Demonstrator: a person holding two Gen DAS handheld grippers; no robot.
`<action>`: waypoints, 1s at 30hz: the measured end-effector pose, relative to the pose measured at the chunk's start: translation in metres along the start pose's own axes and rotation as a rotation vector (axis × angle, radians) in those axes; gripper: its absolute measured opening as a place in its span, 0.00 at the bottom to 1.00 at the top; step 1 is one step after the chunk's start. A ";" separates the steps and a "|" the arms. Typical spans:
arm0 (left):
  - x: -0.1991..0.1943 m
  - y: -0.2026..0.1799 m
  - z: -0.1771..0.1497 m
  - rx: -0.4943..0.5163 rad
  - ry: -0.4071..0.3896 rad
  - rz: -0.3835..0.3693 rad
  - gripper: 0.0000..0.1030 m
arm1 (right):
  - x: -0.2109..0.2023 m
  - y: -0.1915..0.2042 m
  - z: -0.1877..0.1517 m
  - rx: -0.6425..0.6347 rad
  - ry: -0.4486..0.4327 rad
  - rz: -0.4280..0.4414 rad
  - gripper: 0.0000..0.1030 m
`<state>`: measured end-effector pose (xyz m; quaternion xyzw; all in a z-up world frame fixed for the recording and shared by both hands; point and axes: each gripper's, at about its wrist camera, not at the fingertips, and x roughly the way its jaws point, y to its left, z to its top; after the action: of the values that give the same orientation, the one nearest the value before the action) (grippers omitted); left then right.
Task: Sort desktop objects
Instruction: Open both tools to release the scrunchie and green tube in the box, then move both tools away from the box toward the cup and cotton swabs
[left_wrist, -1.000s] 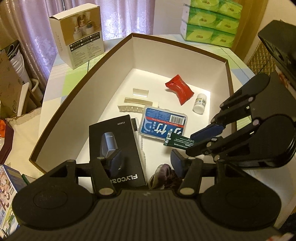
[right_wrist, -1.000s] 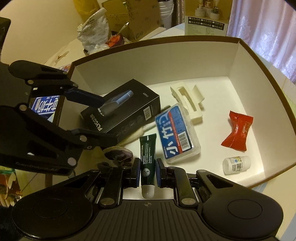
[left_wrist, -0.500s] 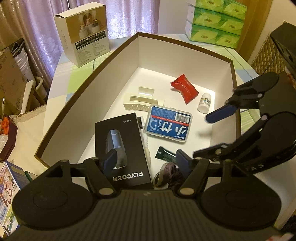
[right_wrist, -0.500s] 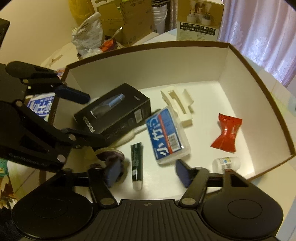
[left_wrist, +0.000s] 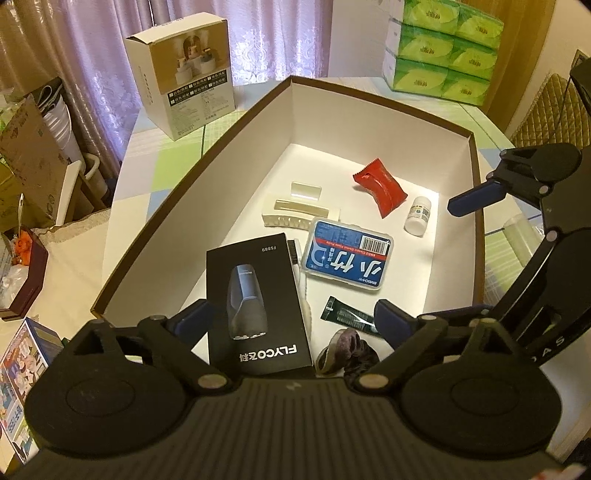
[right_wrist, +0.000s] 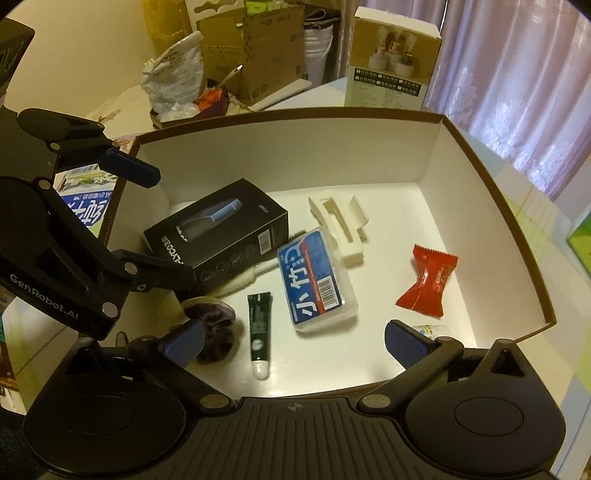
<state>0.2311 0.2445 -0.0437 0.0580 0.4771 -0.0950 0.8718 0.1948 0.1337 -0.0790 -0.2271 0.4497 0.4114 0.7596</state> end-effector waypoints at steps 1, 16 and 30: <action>-0.002 0.000 0.000 0.001 -0.003 0.004 0.92 | -0.001 0.000 0.000 0.001 -0.004 0.000 0.98; -0.022 -0.007 0.000 0.010 -0.038 0.034 0.94 | -0.025 0.003 -0.006 0.028 -0.057 -0.008 0.98; -0.045 -0.016 -0.009 0.005 -0.067 0.064 0.96 | -0.049 0.011 -0.019 0.040 -0.108 0.004 0.98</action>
<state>0.1960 0.2358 -0.0106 0.0724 0.4452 -0.0701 0.8897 0.1635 0.1054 -0.0450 -0.1886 0.4166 0.4154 0.7863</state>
